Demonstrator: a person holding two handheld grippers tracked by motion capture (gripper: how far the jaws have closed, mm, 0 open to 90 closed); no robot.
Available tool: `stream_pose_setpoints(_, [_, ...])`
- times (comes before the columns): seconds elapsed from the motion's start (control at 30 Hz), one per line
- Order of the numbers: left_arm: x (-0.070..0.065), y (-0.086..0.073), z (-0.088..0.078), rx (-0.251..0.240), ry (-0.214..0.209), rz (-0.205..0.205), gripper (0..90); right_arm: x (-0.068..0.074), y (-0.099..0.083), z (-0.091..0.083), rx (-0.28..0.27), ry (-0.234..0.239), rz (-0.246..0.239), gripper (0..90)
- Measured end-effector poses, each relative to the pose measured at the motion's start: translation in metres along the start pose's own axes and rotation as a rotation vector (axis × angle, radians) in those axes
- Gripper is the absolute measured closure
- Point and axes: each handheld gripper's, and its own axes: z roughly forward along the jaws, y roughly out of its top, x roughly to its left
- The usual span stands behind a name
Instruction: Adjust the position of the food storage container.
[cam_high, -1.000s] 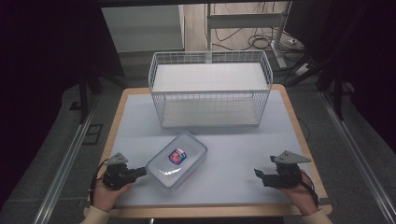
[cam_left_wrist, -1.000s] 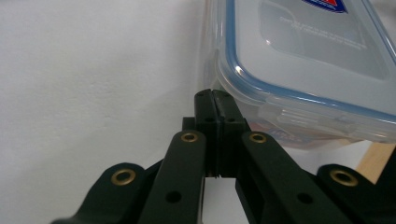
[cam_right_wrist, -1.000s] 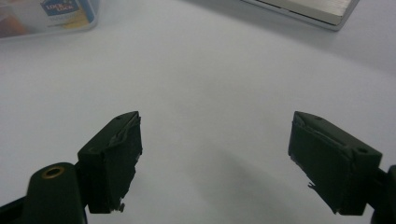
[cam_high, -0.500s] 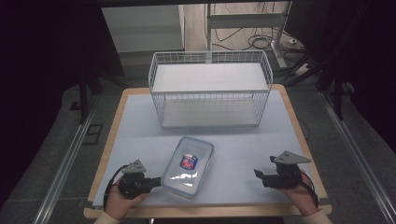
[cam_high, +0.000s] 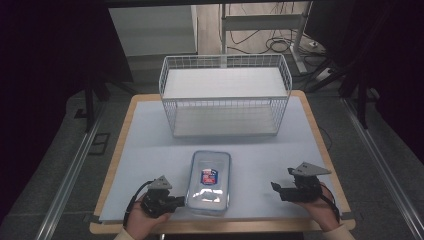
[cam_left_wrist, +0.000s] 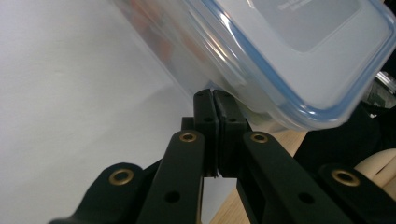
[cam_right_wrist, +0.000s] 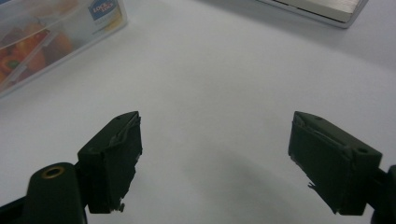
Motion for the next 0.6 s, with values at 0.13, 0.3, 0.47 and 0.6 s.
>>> stream_pose_setpoints(0.13, [-0.01, 0.003, 0.007, 0.016, -0.02, 0.022, 89.2, 0.0, 0.0, 0.0, 0.0, 0.001, 0.001, 17.5])
stream_pose_setpoints(0.3, [-0.017, 0.007, 0.014, 0.026, -0.034, 0.032, 89.3, 0.0, 0.0, 0.001, 0.002, 0.001, -0.001, 17.5])
stream_pose_setpoints(0.47, [-0.023, 0.012, 0.021, 0.03, -0.053, 0.039, 89.7, 0.0, 0.0, 0.001, 0.005, 0.001, 0.0, 17.5])
stream_pose_setpoints(0.6, [-0.029, 0.014, 0.025, 0.038, -0.068, 0.063, 89.7, 0.0, 0.0, 0.001, 0.003, -0.002, 0.003, 17.5])
